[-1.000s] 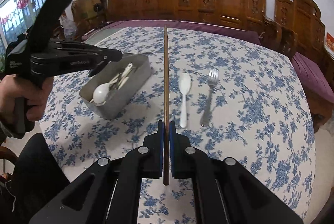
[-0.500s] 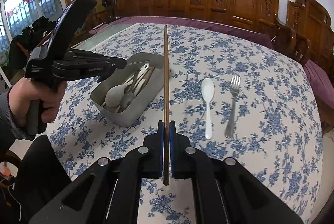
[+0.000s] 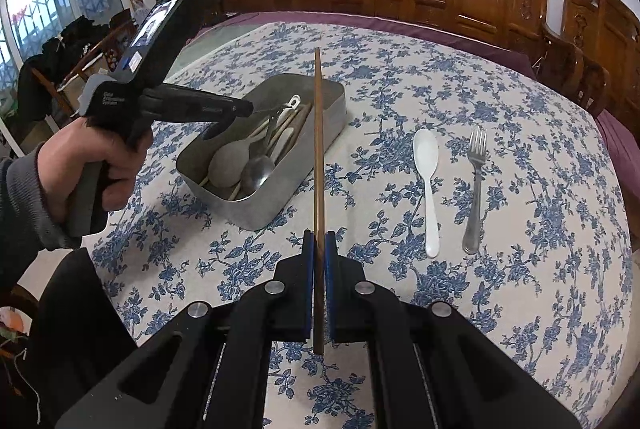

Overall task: Organize utensils
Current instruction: 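Carry the steel spoon into the grey tray and open the left tool, then lower the wooden chopstick into the grey tray and open the right tool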

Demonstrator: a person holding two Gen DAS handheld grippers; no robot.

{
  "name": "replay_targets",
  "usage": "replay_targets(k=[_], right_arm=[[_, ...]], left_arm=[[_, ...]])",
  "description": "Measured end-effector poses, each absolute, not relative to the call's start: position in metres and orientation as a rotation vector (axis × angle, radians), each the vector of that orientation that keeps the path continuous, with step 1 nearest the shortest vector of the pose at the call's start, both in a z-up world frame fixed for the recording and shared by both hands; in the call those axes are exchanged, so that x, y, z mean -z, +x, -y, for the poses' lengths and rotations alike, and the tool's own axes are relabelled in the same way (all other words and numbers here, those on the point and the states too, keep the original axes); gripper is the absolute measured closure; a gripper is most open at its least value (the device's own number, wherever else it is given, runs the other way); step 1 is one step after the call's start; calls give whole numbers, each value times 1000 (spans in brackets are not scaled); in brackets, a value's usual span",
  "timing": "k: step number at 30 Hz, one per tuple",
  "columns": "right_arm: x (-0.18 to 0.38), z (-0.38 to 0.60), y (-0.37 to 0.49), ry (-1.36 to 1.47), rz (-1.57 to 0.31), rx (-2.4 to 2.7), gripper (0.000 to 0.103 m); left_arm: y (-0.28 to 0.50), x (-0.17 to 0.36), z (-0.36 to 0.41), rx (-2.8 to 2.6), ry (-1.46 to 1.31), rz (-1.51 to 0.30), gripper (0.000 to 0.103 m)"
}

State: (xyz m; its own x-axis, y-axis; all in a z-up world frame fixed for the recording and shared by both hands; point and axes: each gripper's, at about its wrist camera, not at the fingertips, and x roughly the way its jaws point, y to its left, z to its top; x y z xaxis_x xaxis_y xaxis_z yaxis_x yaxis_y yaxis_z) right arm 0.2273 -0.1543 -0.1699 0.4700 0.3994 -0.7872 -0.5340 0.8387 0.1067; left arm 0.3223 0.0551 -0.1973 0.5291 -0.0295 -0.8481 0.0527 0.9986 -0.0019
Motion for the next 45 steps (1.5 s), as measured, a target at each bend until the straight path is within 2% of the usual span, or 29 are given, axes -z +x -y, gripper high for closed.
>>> replay_targets(k=[8, 16, 25, 31, 33, 36, 39, 45], right_arm=[[173, 142, 235, -162, -931, -583, 97], [174, 117, 245, -151, -941, -614, 97], [179, 84, 261, -136, -983, -634, 97], [185, 65, 273, -139, -1026, -621, 97], [186, 61, 278, -115, -1036, -626, 97], [187, 52, 281, -119, -1045, -621, 97], [191, 44, 286, -115, -1064, -616, 97], [202, 38, 301, -61, -1101, -589, 97]], left_arm=[[320, 197, -59, 58, 1, -1014, 100], [284, 180, -67, 82, 80, -955, 100], [251, 164, -94, 101, 49, -898, 99], [235, 153, -110, 93, 11, -834, 62], [230, 148, -117, 93, -14, -801, 42], [224, 143, -125, 87, -30, -748, 26], [220, 141, -130, 84, -31, -721, 17], [216, 140, -137, 74, -34, -690, 12]])
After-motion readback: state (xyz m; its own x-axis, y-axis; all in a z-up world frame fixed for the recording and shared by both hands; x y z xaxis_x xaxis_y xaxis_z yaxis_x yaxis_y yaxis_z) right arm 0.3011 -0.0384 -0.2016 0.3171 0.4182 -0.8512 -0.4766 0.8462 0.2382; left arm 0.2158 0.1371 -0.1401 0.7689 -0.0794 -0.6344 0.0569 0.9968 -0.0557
